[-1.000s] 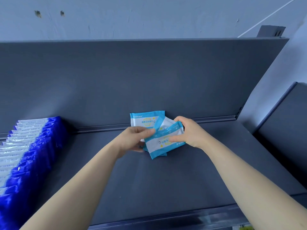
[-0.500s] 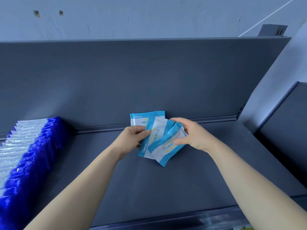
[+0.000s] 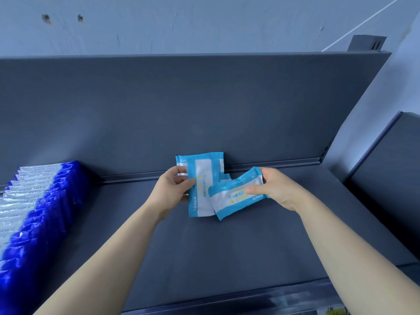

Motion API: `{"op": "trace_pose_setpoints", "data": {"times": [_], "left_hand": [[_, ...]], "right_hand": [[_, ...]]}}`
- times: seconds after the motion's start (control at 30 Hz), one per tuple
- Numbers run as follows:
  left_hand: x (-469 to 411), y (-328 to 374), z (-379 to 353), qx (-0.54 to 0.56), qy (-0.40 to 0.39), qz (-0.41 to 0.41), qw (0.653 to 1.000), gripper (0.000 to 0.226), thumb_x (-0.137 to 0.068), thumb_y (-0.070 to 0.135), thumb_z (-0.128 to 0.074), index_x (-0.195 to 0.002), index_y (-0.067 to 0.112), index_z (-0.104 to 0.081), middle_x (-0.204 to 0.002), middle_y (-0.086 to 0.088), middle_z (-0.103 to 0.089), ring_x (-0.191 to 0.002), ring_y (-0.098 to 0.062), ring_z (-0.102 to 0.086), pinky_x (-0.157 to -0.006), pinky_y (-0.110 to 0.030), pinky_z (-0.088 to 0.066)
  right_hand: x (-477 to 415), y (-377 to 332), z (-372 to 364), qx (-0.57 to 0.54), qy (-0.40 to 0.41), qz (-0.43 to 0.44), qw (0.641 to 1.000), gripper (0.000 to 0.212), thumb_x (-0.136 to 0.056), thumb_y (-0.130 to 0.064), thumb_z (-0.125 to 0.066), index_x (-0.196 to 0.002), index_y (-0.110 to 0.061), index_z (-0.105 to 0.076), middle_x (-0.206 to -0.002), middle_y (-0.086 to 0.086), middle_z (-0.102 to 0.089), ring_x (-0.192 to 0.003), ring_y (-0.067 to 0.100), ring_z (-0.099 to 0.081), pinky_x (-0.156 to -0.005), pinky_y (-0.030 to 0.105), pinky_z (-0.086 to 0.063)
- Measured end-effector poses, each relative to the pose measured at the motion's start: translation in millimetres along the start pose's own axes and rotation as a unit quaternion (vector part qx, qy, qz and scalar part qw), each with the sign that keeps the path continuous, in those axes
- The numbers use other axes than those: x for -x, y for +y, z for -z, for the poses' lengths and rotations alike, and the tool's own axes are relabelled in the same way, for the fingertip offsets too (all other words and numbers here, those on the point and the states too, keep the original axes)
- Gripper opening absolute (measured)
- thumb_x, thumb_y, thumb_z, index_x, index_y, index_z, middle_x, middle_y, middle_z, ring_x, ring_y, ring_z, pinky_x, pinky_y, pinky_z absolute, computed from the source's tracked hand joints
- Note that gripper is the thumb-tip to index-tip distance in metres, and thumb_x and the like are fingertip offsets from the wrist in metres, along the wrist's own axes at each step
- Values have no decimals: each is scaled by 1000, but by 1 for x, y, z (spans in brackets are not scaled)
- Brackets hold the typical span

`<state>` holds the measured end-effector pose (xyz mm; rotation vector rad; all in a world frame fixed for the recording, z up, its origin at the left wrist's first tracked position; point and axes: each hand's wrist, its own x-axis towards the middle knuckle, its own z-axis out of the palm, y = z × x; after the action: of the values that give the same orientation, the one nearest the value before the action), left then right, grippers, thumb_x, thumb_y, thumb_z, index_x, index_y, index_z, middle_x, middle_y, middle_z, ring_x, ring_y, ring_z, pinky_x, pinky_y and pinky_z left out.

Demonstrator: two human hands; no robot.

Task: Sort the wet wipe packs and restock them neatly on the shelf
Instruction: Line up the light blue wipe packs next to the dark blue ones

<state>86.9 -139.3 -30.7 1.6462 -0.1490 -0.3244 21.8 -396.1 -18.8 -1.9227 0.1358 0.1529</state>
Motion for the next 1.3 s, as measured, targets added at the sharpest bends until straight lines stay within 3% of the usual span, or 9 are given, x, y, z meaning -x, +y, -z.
{"op": "trace_pose_setpoints", "data": {"times": [0.17,0.27,0.33,0.53,0.67,0.77,0.93,1.1,1.3], "left_hand": [[0,10,-13,-70,-23,7,997,15,-82,20,-75,-95,18,-67,-85,-4,-75,-67,-15,-67,-60,-25,-51],[2,7,-11,-60,-20,11,998,12,-86,28,-71,-93,19,-68,-91,1,-75,-82,-14,-68,-71,-25,-52],[5,0,-2,-59,-18,13,998,25,-80,33,-76,-98,18,-67,-100,2,-73,-95,-15,-68,-75,-26,-53],[11,-15,7,-163,17,11,986,64,-65,17,-88,-118,20,-52,-106,3,-64,-88,-13,-67,-69,-26,-56],[2,-23,7,-200,88,10,976,61,-68,18,-84,-119,17,-50,-106,8,-64,-91,-11,-65,-84,-37,-56],[1,-25,5,-206,71,47,975,57,-67,24,-85,-111,20,-48,-108,7,-63,-95,-12,-64,-86,-33,-54],[-3,-31,4,-150,90,0,985,76,-67,14,-85,-131,20,-47,-110,8,-63,-97,-12,-63,-88,-34,-54],[-19,-19,7,-184,160,-67,967,58,-69,16,-83,-117,24,-51,-101,13,-62,-85,-4,-60,-72,-17,-46],[-22,-33,15,-245,115,-29,962,56,-66,28,-85,-111,27,-53,-98,14,-62,-88,-6,-61,-70,-19,-46]], "right_hand": [[-6,-16,-19,57,-30,15,998,52,-77,-10,-76,-125,-21,-59,-116,-11,-66,-101,5,-65,-91,24,-50],[-12,-11,-27,66,-13,26,997,32,-74,-7,-77,-100,-23,-66,-97,-6,-74,-92,11,-70,-91,40,-54],[-15,-3,-30,51,20,15,998,42,-70,-12,-81,-102,-29,-59,-98,-4,-72,-92,16,-70,-90,44,-54],[-19,4,-59,49,61,-5,997,47,-74,-28,-80,-110,-28,-50,-108,-10,-63,-93,3,-62,-75,24,-52],[-29,-1,-67,149,106,-17,983,52,-69,-50,-78,-105,-23,-53,-111,-8,-47,-102,9,-51,-79,27,-45],[-34,0,-66,107,71,-19,992,51,-69,-41,-81,-106,-23,-51,-109,-8,-58,-94,7,-59,-77,29,-52],[-41,3,-66,65,77,4,995,104,-61,-37,-87,-141,-36,-21,-126,-10,-52,-113,10,-53,-89,29,-49],[-61,-14,-71,104,108,78,986,71,-68,-33,-80,-126,-31,-38,-116,-10,-54,-109,12,-53,-84,29,-48],[-64,-3,-59,115,27,33,992,78,-60,-26,-85,-123,-36,-40,-115,-15,-54,-109,8,-54,-90,30,-49]]}}
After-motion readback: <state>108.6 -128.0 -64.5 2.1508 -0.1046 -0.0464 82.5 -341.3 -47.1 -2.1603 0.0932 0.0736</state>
